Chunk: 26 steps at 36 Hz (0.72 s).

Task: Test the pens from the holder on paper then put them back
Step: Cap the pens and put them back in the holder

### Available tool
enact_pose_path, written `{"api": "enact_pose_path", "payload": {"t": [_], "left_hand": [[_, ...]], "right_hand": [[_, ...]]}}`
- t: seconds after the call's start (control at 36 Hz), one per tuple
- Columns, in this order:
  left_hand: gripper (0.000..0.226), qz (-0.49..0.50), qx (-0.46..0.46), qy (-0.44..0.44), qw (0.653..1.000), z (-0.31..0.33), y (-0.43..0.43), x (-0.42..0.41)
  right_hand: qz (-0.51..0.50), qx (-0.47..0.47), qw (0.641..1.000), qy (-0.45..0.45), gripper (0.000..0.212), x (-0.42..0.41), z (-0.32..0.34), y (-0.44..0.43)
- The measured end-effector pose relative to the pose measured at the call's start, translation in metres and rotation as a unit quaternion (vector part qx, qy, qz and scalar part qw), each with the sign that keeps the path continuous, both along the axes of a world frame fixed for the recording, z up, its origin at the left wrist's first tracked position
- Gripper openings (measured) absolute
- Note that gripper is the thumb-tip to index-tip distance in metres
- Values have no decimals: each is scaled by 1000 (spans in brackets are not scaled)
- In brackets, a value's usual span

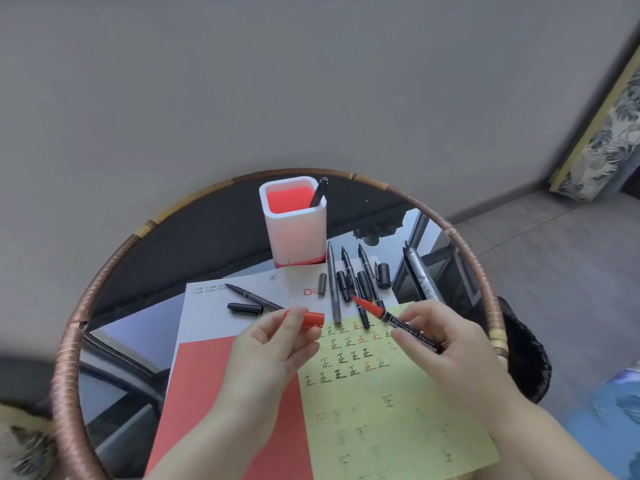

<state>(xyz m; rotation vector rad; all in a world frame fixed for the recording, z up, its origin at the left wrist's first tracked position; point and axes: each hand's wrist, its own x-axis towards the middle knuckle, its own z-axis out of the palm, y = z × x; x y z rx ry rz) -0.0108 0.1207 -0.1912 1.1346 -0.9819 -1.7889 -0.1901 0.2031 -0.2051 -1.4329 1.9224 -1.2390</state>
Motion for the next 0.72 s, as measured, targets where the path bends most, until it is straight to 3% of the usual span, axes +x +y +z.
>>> {"api": "enact_pose_path", "payload": {"t": [0.08, 0.17, 0.42, 0.58, 0.72], "left_hand": [[21, -5, 11, 11, 1000, -1, 4, 1], [19, -5, 23, 13, 1000, -3, 6, 0], [19, -4, 55, 24, 998, -4, 8, -2], [16, -18, 29, 9, 999, -2, 9, -5], [14, -73, -33, -57, 995, -3, 13, -7]], "right_hand": [[18, -2, 1000, -3, 10, 4, -4, 2], [28, -5, 1000, 10, 26, 5, -9, 5], [41, -9, 998, 53, 23, 3, -6, 12], [48, -15, 997, 67, 25, 5, -6, 11], [57, -39, 993, 95, 19, 5, -4, 10]]}}
